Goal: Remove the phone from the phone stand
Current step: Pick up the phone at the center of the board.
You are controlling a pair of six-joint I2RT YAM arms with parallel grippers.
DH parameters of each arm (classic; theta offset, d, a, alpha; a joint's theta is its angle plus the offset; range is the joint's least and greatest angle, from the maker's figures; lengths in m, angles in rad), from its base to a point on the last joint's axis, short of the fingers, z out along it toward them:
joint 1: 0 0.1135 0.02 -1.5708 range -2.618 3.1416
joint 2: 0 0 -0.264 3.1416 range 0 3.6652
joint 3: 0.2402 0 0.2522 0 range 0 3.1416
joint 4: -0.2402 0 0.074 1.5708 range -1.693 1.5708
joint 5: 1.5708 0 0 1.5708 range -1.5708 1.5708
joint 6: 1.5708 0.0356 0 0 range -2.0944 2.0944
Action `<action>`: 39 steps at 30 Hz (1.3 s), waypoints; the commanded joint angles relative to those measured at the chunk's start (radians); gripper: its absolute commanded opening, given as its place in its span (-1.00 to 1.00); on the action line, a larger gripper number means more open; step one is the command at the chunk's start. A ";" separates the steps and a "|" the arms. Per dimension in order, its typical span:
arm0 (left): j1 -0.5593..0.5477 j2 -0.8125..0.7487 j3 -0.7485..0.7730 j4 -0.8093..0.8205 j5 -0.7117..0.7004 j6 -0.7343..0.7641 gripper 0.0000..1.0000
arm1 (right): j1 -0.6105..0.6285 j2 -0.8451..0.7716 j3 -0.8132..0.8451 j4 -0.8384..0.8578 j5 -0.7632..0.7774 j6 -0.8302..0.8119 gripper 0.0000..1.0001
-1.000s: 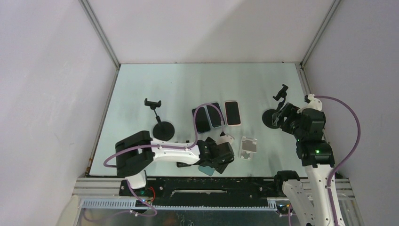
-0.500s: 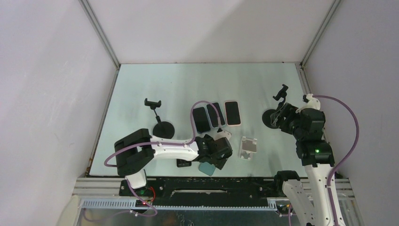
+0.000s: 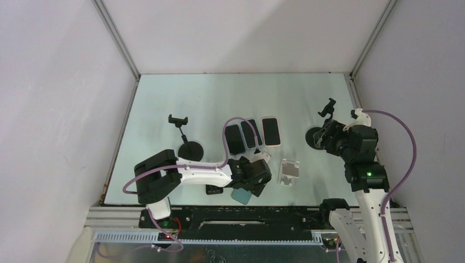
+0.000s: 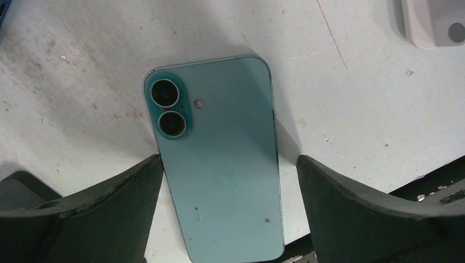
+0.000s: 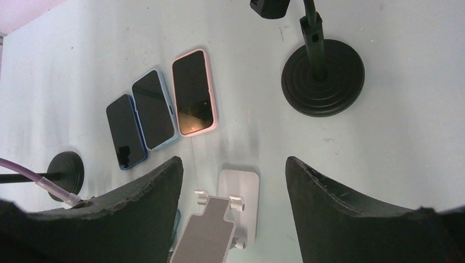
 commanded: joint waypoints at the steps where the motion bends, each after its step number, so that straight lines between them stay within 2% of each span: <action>1: 0.005 0.044 -0.013 -0.009 0.047 0.001 0.79 | -0.001 -0.004 0.024 0.031 -0.017 -0.017 0.42; 15: 0.006 0.073 -0.019 -0.034 0.071 -0.020 0.66 | -0.001 -0.001 0.024 0.028 -0.021 -0.018 0.42; 22: 0.018 0.076 -0.006 -0.060 0.098 -0.026 0.76 | -0.001 -0.003 0.024 0.023 -0.026 -0.017 0.42; 23: 0.019 0.073 -0.008 -0.053 0.099 -0.026 0.72 | -0.001 -0.003 0.024 0.022 -0.028 -0.016 0.42; 26: 0.023 0.073 -0.025 -0.033 0.117 -0.027 0.38 | -0.001 -0.002 0.024 0.025 -0.032 -0.016 0.42; 29: 0.024 0.081 -0.030 -0.020 0.127 -0.028 0.19 | -0.001 -0.005 0.024 0.025 -0.032 -0.017 0.42; 31: 0.025 0.069 -0.035 -0.007 0.131 -0.029 0.01 | -0.001 -0.008 0.024 0.024 -0.032 -0.018 0.42; 32: 0.027 0.050 -0.037 -0.002 0.132 -0.030 -0.15 | -0.001 -0.013 0.023 0.024 -0.035 -0.015 0.41; 34: 0.032 0.015 -0.042 0.013 0.130 -0.031 -0.29 | -0.001 -0.028 0.024 0.029 -0.048 -0.006 0.41; 39: 0.053 -0.087 -0.036 0.035 0.123 -0.016 -0.32 | -0.001 -0.090 0.024 0.065 -0.083 0.018 0.40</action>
